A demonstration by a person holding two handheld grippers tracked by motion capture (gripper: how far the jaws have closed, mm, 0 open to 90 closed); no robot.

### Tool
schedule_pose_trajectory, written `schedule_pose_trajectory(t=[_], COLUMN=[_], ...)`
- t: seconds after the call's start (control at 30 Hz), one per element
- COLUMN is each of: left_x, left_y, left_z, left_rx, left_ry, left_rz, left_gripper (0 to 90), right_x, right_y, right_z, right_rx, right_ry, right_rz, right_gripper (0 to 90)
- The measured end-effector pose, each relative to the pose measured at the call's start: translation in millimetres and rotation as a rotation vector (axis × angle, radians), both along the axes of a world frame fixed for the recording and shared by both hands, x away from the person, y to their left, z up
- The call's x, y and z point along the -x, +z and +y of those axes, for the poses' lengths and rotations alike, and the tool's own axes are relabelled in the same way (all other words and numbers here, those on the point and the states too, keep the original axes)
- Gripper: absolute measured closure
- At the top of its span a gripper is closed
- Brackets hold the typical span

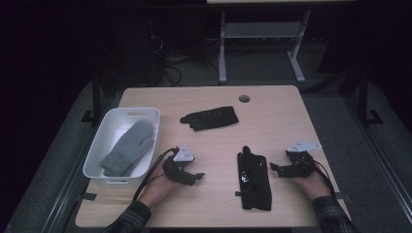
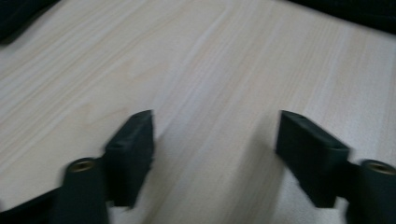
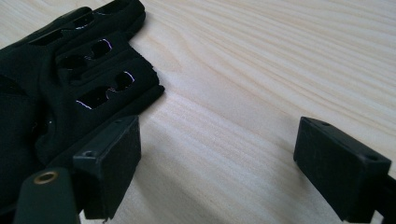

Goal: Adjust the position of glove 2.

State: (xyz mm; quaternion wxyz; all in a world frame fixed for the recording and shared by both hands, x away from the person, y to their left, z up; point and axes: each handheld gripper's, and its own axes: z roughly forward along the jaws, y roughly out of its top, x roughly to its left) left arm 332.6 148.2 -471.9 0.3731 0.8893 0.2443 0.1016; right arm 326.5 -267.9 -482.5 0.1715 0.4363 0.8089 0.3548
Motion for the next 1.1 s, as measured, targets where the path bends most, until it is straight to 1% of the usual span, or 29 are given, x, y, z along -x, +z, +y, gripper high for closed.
schedule_pose_trajectory(t=[0.03,0.1,0.13,0.17,0.2,0.23,0.3,0.33,0.37,0.5,0.57,0.7,0.8,0.87,0.97,1.0,1.1], left_x=[-2.2,-7.3,-9.9,-13.0,-17.1,-21.0,-29.2,-33.0,-37.0,-52.9,-61.7,-82.0,-98.3,-108.5,-122.9,-127.4,-138.9], left_y=[1.3,5.9,9.2,12.5,16.1,18.9,23.8,26.0,28.2,34.3,37.2,42.5,45.1,45.0,40.1,38.1,31.6], left_z=[-0.2,-1.8,-2.3,-3.1,-4.0,-6.0,-10.9,-13.4,-15.8,-27.8,-33.0,-43.0,-48.6,-52.2,-58.7,-60.9,-69.6], left_rx=[-0.006,0.004,0.016,0.033,0.05,0.062,0.063,0.072,0.071,0.066,0.072,0.048,0.039,0.037,0.03,0.02,0.012], left_ry=[0.009,0.036,0.052,0.07,0.081,0.086,0.095,0.101,0.105,0.125,0.133,0.147,0.167,0.185,0.204,0.207,0.205], left_rz=[-0.005,0.0,-0.005,0.0,0.016,0.017,0.02,0.017,0.012,-0.004,-0.012,-0.037,-0.043,-0.044,-0.032,-0.03,-0.022], left_gripper=[40.3,53.2,58.7,64.0,69.8,74.8,83.6,87.4,89.0,89.2,89.2,89.2,89.2,89.2,89.3,89.3,89.2], right_x=[0.0,-0.2,-0.2,-0.2,-0.2,-0.3,-0.3,-0.3,-0.2,0.0,0.0,0.0,-0.4,-0.5,-0.7,-0.7,-0.8], right_y=[0.0,0.1,0.1,0.1,0.0,0.1,0.0,0.0,0.1,0.1,0.1,0.1,0.1,0.1,0.0,0.1,-0.2], right_z=[0.0,0.2,0.2,0.1,0.2,0.1,0.1,0.1,0.2,0.3,0.3,0.4,0.2,0.3,0.2,0.2,0.3], right_rx=[0.002,0.002,0.002,0.002,0.003,0.003,0.003,0.003,0.003,0.001,0.001,0.001,0.001,0.001,0.001,0.001,-0.001], right_ry=[0.003,0.003,0.003,0.004,0.004,0.004,0.005,0.004,0.003,0.001,0.002,0.001,0.005,0.006,0.007,0.007,0.007], right_rz=[0.002,0.004,0.004,0.004,0.003,0.003,0.001,0.001,0.003,0.007,0.007,0.007,0.006,0.006,0.005,0.005,0.002], right_gripper=[14.0,13.8,13.8,13.8,13.7,13.8,13.7,13.8,13.7,13.7,13.7,13.7,13.7,13.7,13.7,13.7,13.7])
